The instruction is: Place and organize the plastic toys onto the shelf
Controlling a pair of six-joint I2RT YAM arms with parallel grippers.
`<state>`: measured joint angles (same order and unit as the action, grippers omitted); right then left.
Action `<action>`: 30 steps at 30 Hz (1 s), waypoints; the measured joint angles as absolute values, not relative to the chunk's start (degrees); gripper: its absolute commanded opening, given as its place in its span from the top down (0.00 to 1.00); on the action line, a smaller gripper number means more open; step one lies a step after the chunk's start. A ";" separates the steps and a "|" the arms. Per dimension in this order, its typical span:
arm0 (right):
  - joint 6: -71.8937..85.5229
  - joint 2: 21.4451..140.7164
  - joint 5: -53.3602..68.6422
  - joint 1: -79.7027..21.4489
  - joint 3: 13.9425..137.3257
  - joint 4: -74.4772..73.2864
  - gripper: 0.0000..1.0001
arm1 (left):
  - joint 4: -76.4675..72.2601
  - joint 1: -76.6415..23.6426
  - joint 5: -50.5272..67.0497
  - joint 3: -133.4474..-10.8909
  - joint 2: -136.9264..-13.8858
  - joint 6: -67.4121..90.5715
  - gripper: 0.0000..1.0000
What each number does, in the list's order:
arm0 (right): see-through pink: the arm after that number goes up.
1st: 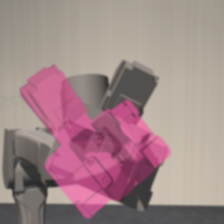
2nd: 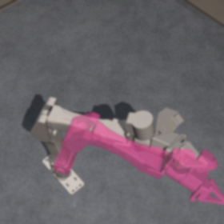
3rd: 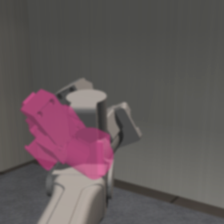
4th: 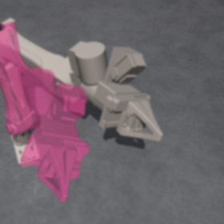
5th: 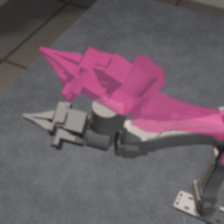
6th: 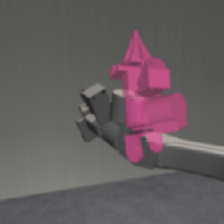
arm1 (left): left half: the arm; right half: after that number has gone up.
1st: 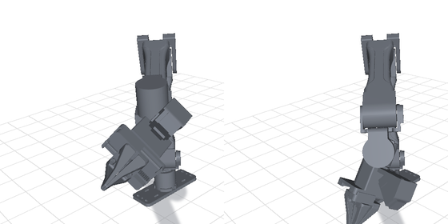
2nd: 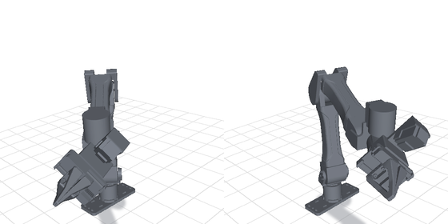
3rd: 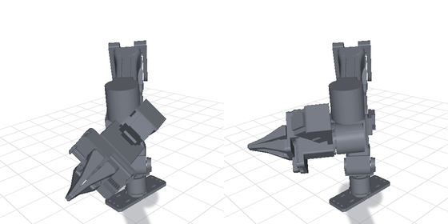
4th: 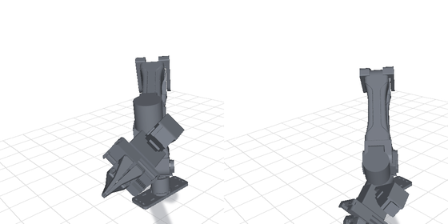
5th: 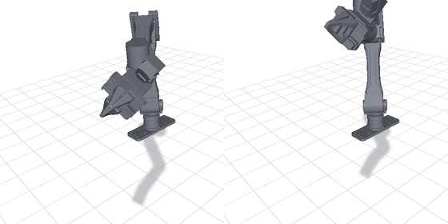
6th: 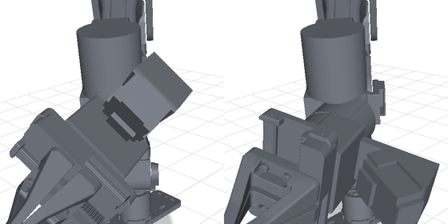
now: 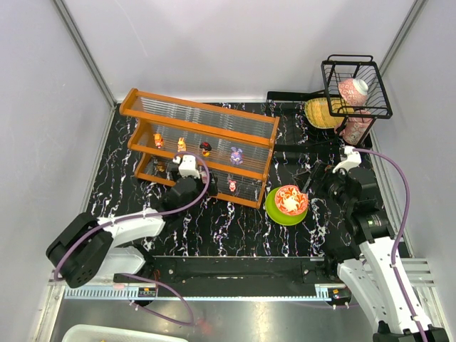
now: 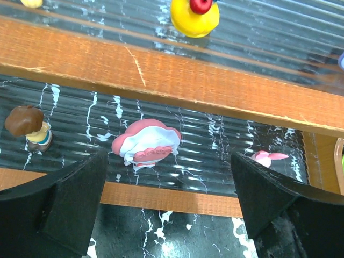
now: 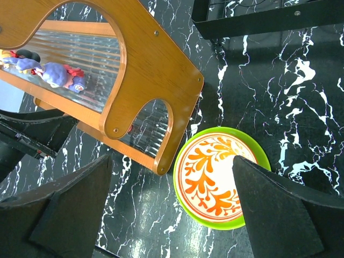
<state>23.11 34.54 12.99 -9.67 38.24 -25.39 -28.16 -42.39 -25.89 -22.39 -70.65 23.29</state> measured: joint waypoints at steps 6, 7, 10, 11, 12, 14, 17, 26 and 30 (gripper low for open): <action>23.11 35.29 12.97 -9.67 38.24 -25.39 0.02 | -29.74 -41.82 -25.12 -22.39 -73.52 22.48 0.06; 23.14 35.31 12.97 -9.67 38.24 -25.41 0.02 | -29.76 -41.82 -25.06 -22.39 -73.87 22.46 0.06; 23.11 35.31 12.97 -9.67 38.24 -25.39 0.02 | -30.20 -41.82 -25.04 -22.39 -74.76 22.44 0.10; 23.14 35.31 12.97 -9.67 38.24 -25.39 0.02 | -30.22 -41.82 -25.04 -22.44 -75.02 22.44 0.11; 23.11 35.31 12.95 -9.67 38.24 -25.39 0.02 | -30.22 -41.82 -25.04 -22.48 -75.20 22.44 0.12; 23.14 35.33 12.95 -9.67 38.24 -25.39 0.02 | -30.35 -41.74 -25.04 -22.52 -75.64 22.46 0.12; 23.14 35.44 12.95 -9.67 38.24 -25.39 0.02 | -30.52 -41.60 -25.04 -22.52 -76.07 22.46 0.12; 23.14 35.66 12.95 -9.67 38.24 -25.36 0.01 | -30.72 -41.54 -25.06 -23.16 -76.99 22.46 0.16; 23.14 35.64 12.95 -9.67 38.24 -25.36 0.01 | -30.87 -41.54 -25.06 -23.24 -77.14 22.46 0.19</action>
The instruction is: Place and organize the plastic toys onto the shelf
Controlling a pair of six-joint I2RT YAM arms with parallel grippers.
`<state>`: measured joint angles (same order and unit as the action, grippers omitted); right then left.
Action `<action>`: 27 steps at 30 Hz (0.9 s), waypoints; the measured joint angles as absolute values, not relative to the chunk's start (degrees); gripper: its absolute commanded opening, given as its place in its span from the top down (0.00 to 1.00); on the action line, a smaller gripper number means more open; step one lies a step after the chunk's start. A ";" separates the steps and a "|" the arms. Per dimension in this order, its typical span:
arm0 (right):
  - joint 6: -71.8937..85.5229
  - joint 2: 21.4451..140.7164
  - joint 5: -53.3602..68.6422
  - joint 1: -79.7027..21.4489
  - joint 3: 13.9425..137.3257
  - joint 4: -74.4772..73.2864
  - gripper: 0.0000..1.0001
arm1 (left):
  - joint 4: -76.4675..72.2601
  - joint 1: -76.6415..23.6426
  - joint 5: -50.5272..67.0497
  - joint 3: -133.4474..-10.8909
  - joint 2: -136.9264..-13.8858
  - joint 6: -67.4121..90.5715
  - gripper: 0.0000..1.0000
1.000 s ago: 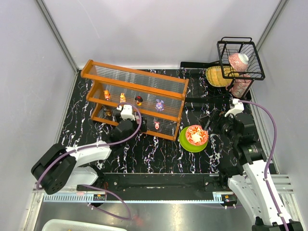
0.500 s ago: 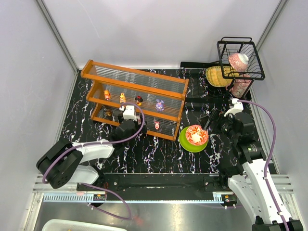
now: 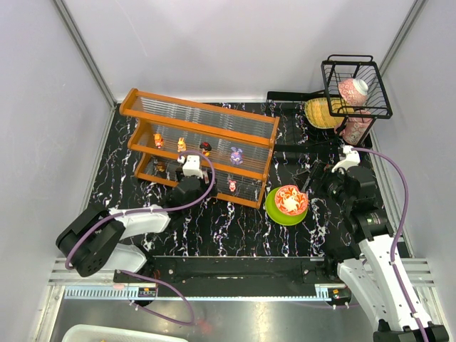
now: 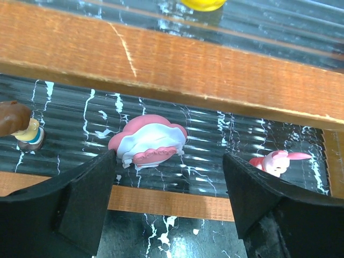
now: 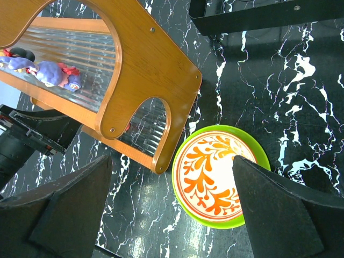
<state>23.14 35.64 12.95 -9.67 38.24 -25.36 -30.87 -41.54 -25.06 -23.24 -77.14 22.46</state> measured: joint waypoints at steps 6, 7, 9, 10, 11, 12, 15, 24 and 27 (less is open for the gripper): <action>23.14 35.64 12.95 -9.67 38.24 -25.36 0.01 | -31.18 -41.50 -25.06 -23.24 -77.54 22.46 0.21; 23.14 35.64 12.93 -9.67 38.24 -25.36 0.01 | -31.24 -41.50 -25.06 -23.24 -77.54 22.46 0.22; 23.14 35.64 12.93 -9.67 38.24 -25.36 0.01 | -31.42 -41.50 -25.06 -23.24 -77.67 22.46 0.23; 23.14 35.64 12.93 -9.67 38.24 -25.36 0.01 | -31.44 -41.50 -25.06 -23.24 -77.76 22.46 0.23; 23.14 35.64 12.91 -9.67 38.24 -25.36 0.01 | -31.44 -41.50 -25.06 -23.24 -77.78 22.46 0.23; 23.14 35.64 12.88 -9.67 38.24 -25.36 0.01 | -31.46 -41.50 -25.06 -23.24 -77.78 22.48 0.23; 23.16 35.64 12.69 -9.67 38.24 -25.36 0.01 | -31.51 -41.50 -25.06 -23.24 -77.84 22.48 0.24; 23.16 35.66 12.60 -9.67 38.24 -25.36 0.00 | -31.83 -41.50 -25.06 -23.24 -78.61 22.50 0.24; 23.16 35.64 12.58 -9.67 38.24 -25.36 0.00 | -31.86 -41.50 -25.06 -23.24 -78.83 22.50 0.25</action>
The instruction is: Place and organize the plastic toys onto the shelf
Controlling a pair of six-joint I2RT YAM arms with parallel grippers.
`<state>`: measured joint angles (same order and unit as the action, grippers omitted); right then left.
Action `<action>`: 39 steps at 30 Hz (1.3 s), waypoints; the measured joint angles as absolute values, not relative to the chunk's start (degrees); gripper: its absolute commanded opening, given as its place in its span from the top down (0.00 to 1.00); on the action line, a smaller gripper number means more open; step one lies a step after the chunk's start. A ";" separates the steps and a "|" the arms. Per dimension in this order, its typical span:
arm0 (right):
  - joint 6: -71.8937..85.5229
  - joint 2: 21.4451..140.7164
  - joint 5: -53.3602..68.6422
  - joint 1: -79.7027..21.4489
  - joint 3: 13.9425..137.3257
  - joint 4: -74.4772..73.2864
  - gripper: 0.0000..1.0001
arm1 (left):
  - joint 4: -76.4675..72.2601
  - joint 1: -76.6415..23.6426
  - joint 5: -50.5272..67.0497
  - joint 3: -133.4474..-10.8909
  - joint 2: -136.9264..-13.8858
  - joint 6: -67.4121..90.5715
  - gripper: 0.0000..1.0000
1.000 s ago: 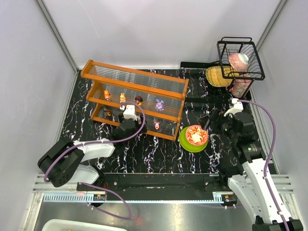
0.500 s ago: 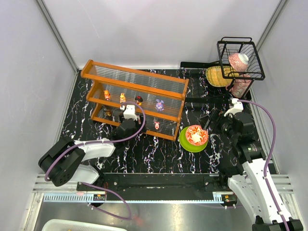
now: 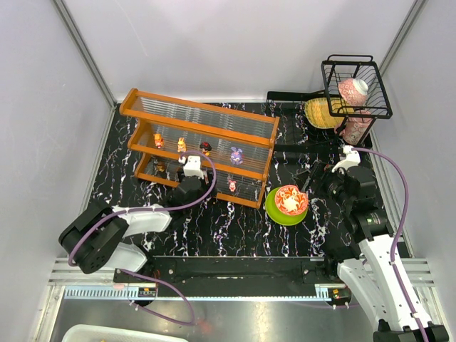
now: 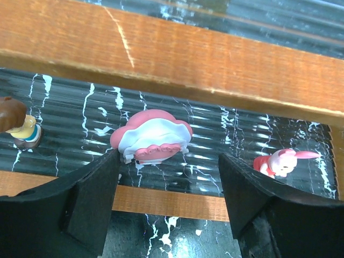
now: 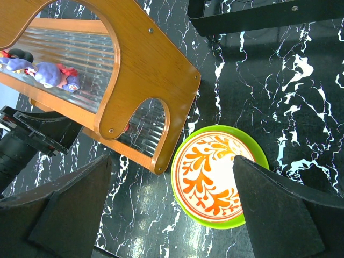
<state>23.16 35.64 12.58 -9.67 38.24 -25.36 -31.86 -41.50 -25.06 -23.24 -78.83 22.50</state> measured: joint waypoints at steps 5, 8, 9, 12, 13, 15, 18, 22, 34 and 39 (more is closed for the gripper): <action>23.16 35.64 12.53 -9.67 38.24 -25.36 0.00 | -31.86 -41.50 -25.06 -23.24 -79.02 22.72 0.25; 23.16 35.64 12.53 -9.67 38.24 -25.36 0.00 | -31.88 -41.50 -25.06 -23.24 -79.24 22.83 0.26; 23.14 35.64 12.53 -9.67 38.24 -25.36 0.00 | -31.88 -41.50 -25.06 -23.24 -79.26 22.90 0.26; 23.16 35.64 12.53 -9.67 38.24 -25.36 0.00 | -31.88 -41.50 -25.06 -23.24 -79.26 22.94 0.28; 23.16 35.64 12.53 -9.67 38.24 -25.36 0.00 | -31.90 -41.50 -25.06 -23.24 -79.26 22.94 0.29; 23.16 35.64 12.51 -9.67 38.24 -25.36 0.00 | -31.90 -41.50 -25.06 -23.24 -79.26 22.94 0.31; 23.16 35.64 12.51 -9.67 38.24 -25.36 0.00 | -31.90 -41.50 -25.04 -23.24 -79.26 22.94 0.33; 23.16 35.64 12.49 -9.67 38.24 -25.39 0.00 | -31.92 -41.50 -24.97 -23.24 -79.26 22.94 0.35; 23.16 35.27 12.47 -9.67 38.24 -25.54 0.00 | -31.92 -41.50 -24.58 -23.24 -79.26 22.94 0.39; 23.16 35.27 12.03 -9.67 38.24 -25.69 0.00 | -32.01 -41.50 -24.56 -23.14 -79.26 22.94 0.41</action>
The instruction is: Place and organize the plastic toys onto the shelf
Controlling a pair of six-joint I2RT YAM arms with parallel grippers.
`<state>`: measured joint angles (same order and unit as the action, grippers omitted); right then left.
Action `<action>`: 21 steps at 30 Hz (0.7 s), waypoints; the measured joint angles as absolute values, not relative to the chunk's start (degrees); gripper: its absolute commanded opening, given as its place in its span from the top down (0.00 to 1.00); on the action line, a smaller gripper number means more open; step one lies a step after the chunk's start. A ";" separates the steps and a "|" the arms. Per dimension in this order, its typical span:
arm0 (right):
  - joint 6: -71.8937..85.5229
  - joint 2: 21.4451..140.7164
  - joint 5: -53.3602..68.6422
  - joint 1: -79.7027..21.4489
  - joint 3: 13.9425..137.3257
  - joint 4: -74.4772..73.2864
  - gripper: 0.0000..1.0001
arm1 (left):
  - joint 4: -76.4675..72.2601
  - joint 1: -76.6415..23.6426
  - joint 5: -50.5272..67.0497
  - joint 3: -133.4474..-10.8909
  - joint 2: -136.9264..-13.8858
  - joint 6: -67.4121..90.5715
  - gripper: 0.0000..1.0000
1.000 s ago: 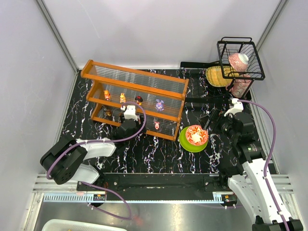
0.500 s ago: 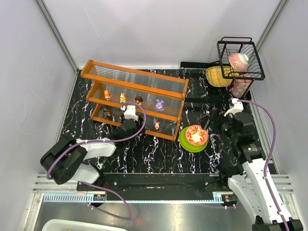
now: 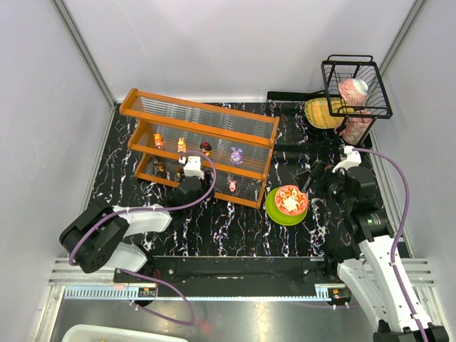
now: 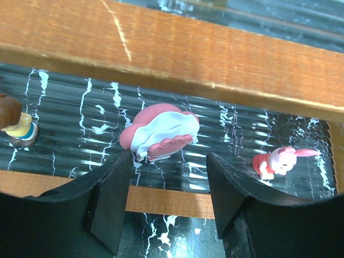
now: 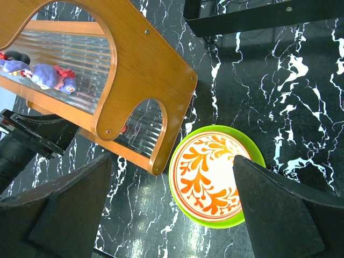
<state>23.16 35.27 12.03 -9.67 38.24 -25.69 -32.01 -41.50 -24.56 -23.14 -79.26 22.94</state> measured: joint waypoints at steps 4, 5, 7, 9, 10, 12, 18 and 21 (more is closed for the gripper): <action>23.16 35.24 11.57 -9.67 38.24 -25.89 0.00 | -32.34 -41.50 -24.53 -23.00 -79.26 22.94 0.41; 23.16 35.24 11.55 -9.67 38.24 -25.98 0.00 | -32.36 -41.50 -24.49 -22.96 -79.26 22.94 0.41; 23.16 35.24 11.53 -9.65 38.24 -26.06 0.00 | -32.64 -41.50 -24.40 -22.76 -79.24 22.92 0.41; 23.16 35.24 11.53 -9.65 38.24 -26.06 0.00 | -32.73 -41.50 -24.34 -22.72 -79.24 22.92 0.42; 23.16 35.24 11.51 -9.65 38.24 -26.06 0.00 | -32.77 -41.50 -24.23 -22.70 -79.22 22.90 0.42; 23.16 35.24 11.51 -9.67 38.24 -26.06 0.00 | -33.17 -41.50 -24.08 -22.28 -79.05 22.85 0.42; 23.16 35.24 11.51 -9.65 38.24 -26.15 0.00 | -33.52 -41.50 -22.79 -20.49 -77.95 22.41 0.38; 23.14 35.24 11.49 -9.65 38.24 -26.22 0.00 | -33.95 -41.50 -22.17 -19.57 -77.34 22.20 0.35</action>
<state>23.14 35.24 11.49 -9.65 38.24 -26.22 -33.95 -41.50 -22.17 -19.57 -77.34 22.20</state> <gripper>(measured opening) 0.994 0.625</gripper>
